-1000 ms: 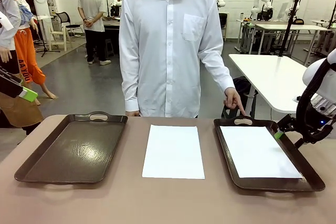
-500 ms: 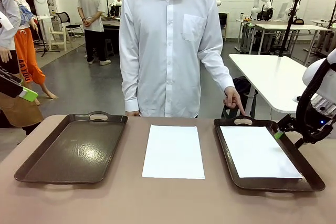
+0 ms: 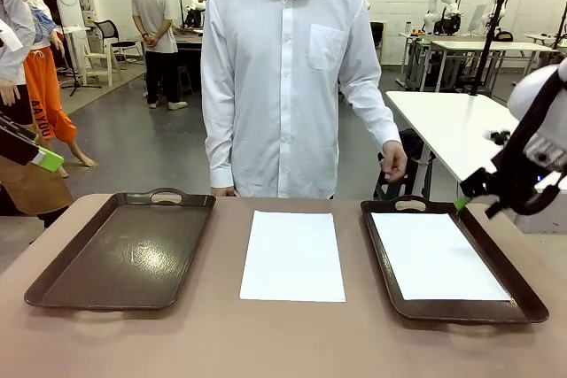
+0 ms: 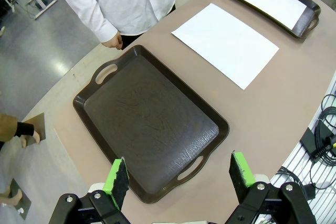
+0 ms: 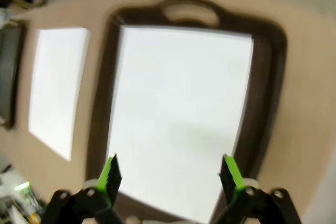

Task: Sort the A4 documents.
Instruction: Receive the A4 Paper.

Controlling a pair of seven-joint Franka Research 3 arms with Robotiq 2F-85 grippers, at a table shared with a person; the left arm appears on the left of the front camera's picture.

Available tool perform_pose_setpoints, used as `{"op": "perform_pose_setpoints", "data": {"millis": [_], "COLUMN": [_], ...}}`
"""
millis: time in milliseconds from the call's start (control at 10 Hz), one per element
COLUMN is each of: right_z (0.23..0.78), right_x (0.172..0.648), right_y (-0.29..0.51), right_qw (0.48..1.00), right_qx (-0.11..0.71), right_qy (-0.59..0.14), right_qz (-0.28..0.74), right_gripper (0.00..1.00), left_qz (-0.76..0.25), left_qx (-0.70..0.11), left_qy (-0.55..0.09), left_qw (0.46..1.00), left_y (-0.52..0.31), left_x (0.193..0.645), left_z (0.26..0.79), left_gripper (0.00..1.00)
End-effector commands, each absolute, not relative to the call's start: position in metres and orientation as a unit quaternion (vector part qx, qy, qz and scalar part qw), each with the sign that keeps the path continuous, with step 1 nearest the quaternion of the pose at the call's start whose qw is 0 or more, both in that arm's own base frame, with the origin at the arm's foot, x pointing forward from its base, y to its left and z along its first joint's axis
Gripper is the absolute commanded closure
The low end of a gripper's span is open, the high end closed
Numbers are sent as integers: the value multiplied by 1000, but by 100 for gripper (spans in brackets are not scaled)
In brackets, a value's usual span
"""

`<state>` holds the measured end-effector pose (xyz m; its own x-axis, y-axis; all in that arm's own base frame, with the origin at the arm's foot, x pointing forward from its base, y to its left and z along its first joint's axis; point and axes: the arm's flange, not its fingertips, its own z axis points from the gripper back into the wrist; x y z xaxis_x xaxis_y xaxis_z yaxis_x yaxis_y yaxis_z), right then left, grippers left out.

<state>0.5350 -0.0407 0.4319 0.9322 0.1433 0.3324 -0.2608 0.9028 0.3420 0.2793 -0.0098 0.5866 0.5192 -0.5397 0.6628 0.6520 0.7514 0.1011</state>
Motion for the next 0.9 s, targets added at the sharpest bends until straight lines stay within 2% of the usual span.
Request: {"op": "perform_pose_setpoints", "data": {"millis": [0, 200, 500, 800], "right_z": [474, 515, 540, 544], "right_x": [505, 476, 441, 401], "right_y": [-36, -44, -76, -70], "right_qw": [924, 886, 819, 794], "right_qx": [245, 268, 342, 299], "right_qy": [-219, -252, -253, -324], "right_qz": [195, 281, 385, 419], "right_gripper": [3, 3, 3, 3], "left_qz": [-343, -343, -343, -343], "left_qx": [-80, -80, -80, -80], "left_qy": [-350, -350, -350, -350], "left_qw": [868, 868, 868, 868], "left_y": [-9, -9, -9, -9], "left_x": [280, 280, 280, 280], "left_z": [586, 586, 586, 586], "left_gripper": [0, 0, 0, 0]}}
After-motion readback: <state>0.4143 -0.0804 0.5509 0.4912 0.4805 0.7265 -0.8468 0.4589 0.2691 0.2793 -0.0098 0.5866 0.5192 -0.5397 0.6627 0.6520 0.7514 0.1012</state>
